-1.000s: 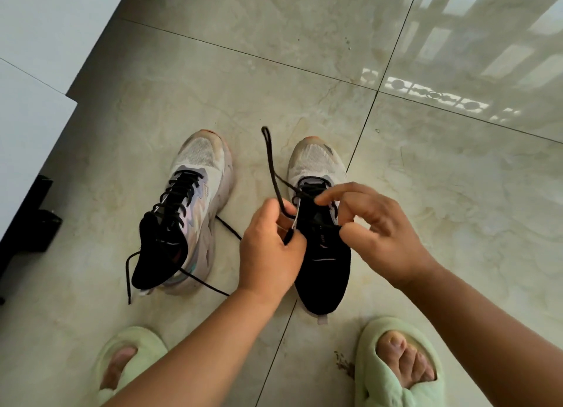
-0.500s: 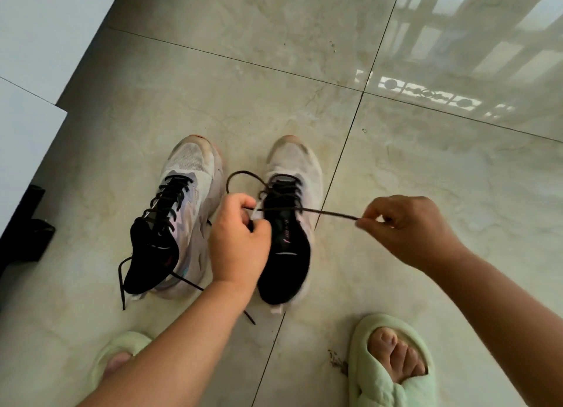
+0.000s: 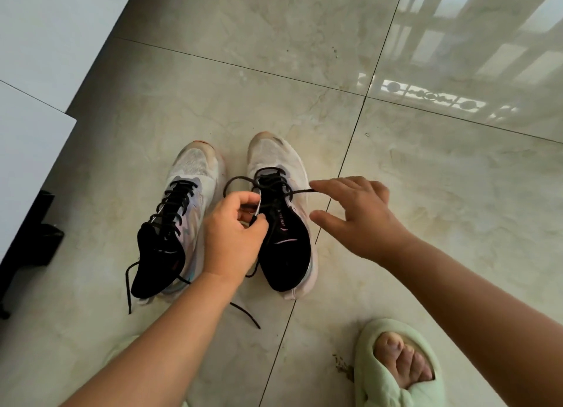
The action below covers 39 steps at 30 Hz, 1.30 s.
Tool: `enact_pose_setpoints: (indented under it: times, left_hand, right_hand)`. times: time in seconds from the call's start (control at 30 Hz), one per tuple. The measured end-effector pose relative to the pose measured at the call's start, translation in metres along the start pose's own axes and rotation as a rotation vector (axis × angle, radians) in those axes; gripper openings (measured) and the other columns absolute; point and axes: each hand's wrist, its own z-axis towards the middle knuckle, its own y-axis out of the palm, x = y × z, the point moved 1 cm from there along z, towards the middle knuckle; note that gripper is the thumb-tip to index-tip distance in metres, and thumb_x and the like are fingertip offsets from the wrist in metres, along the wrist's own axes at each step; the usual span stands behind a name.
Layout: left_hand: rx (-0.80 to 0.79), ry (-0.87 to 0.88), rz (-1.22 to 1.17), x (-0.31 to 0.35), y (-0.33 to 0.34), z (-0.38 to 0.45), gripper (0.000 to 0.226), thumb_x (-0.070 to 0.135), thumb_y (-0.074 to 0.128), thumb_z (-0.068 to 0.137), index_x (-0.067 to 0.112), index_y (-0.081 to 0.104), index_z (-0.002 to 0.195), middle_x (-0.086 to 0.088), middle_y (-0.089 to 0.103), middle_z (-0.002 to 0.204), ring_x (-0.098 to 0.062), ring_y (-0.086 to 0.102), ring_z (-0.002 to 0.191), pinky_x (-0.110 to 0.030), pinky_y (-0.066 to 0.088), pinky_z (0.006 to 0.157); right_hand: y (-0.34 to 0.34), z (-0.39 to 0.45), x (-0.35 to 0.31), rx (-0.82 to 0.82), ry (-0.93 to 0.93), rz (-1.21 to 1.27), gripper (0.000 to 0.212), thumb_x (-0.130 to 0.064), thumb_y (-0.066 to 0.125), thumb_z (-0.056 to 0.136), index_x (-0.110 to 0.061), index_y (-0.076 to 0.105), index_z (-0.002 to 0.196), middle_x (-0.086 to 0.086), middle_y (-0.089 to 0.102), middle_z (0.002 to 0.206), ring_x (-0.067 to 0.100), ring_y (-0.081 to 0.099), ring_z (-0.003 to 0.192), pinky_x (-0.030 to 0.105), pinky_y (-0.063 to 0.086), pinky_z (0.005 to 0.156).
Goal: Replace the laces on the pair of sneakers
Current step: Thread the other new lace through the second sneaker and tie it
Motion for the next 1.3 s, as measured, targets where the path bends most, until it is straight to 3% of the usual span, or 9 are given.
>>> enact_pose_setpoints:
  times: [0.1, 0.27, 0.47, 0.7, 0.83, 0.97, 1.07, 1.17, 1.3]
  left_hand:
    - [-0.023, 0.022, -0.024, 0.004, 0.005, -0.001, 0.027, 0.007, 0.068, 0.077, 0.029, 0.061, 0.091, 0.003, 0.064, 0.086, -0.004, 0.059, 0.072, -0.024, 0.051, 0.069]
    - [0.007, 0.054, -0.014, 0.007, 0.006, 0.001, 0.03, 0.009, 0.071, 0.075, 0.029, 0.058, 0.093, 0.008, 0.059, 0.091, 0.001, 0.055, 0.065, -0.009, 0.044, 0.062]
    - [0.08, -0.003, -0.012, 0.006, 0.002, 0.002, 0.044, 0.012, 0.073, 0.073, 0.03, 0.046, 0.103, 0.01, 0.052, 0.102, -0.006, 0.057, 0.058, -0.039, 0.054, 0.076]
    - [0.12, 0.036, 0.004, 0.005, 0.005, 0.0, 0.02, 0.012, 0.067, 0.079, 0.024, 0.068, 0.094, 0.003, 0.065, 0.088, -0.006, 0.059, 0.067, -0.026, 0.052, 0.069]
    - [0.161, -0.02, -0.035, 0.006, 0.007, 0.0, 0.021, 0.01, 0.068, 0.079, 0.022, 0.067, 0.096, 0.001, 0.064, 0.089, -0.006, 0.059, 0.068, -0.026, 0.053, 0.072]
    - [0.1, 0.224, 0.08, 0.017, 0.005, -0.007, 0.043, 0.001, 0.066, 0.079, 0.015, 0.06, 0.12, 0.0, 0.05, 0.109, -0.013, 0.055, 0.09, -0.02, 0.044, 0.086]
    - [0.025, 0.518, 0.219, 0.032, 0.007, -0.012, 0.04, 0.011, 0.057, 0.083, 0.013, 0.06, 0.122, -0.006, 0.058, 0.12, -0.025, 0.049, 0.111, -0.038, 0.037, 0.098]
    - [-0.158, 0.609, 0.228, 0.05, 0.018, -0.014, 0.048, 0.011, 0.055, 0.084, 0.018, 0.052, 0.131, 0.0, 0.059, 0.126, -0.018, 0.04, 0.126, -0.045, 0.025, 0.105]
    - [-0.078, 0.661, 0.303, 0.058, 0.015, -0.005, 0.03, 0.022, 0.06, 0.085, 0.018, 0.067, 0.114, -0.002, 0.065, 0.099, -0.024, 0.056, 0.105, -0.046, 0.033, 0.092]
  right_hand:
    - [0.006, 0.007, -0.009, -0.012, -0.025, 0.005, 0.042, -0.033, 0.054, 0.09, -0.031, 0.048, 0.132, -0.013, 0.052, 0.129, 0.013, 0.035, 0.125, 0.034, 0.009, 0.103]
    - [0.008, 0.008, -0.009, 0.048, -0.066, 0.026, 0.014, -0.023, 0.057, 0.09, -0.017, 0.069, 0.084, -0.007, 0.064, 0.076, 0.013, 0.051, 0.089, 0.037, 0.017, 0.103]
    - [-0.002, -0.004, 0.011, 0.175, 0.094, 0.041, 0.02, -0.016, 0.048, 0.066, -0.009, 0.041, 0.049, -0.004, 0.037, 0.051, 0.01, 0.036, 0.051, 0.031, 0.028, 0.073]
    - [0.007, -0.013, 0.03, 0.099, 0.264, -0.032, 0.031, -0.007, 0.054, 0.074, -0.01, 0.032, 0.052, 0.001, 0.038, 0.059, 0.022, 0.033, 0.051, 0.025, 0.019, 0.055]
    - [0.01, -0.014, 0.035, 0.089, 0.373, -0.062, 0.022, -0.008, 0.051, 0.078, -0.004, 0.039, 0.06, 0.005, 0.042, 0.063, 0.026, 0.038, 0.057, 0.032, 0.027, 0.05]
    - [-0.001, -0.018, 0.029, 0.143, 0.233, 0.146, 0.015, -0.015, 0.061, 0.086, -0.013, 0.063, 0.071, -0.002, 0.056, 0.064, 0.015, 0.051, 0.06, 0.029, 0.04, 0.056]
    - [-0.013, -0.012, 0.01, 0.218, 0.044, 0.278, 0.006, -0.016, 0.068, 0.083, -0.016, 0.071, 0.078, -0.007, 0.056, 0.063, 0.009, 0.052, 0.059, 0.015, 0.036, 0.055]
    - [-0.018, -0.005, -0.008, 0.23, -0.114, 0.309, 0.008, -0.018, 0.067, 0.083, -0.013, 0.073, 0.083, -0.009, 0.052, 0.063, 0.006, 0.05, 0.057, 0.015, 0.036, 0.055]
    - [-0.025, 0.0, -0.013, 0.202, -0.156, 0.283, 0.01, -0.016, 0.065, 0.085, -0.01, 0.072, 0.083, 0.0, 0.055, 0.065, 0.012, 0.052, 0.06, 0.021, 0.039, 0.056]
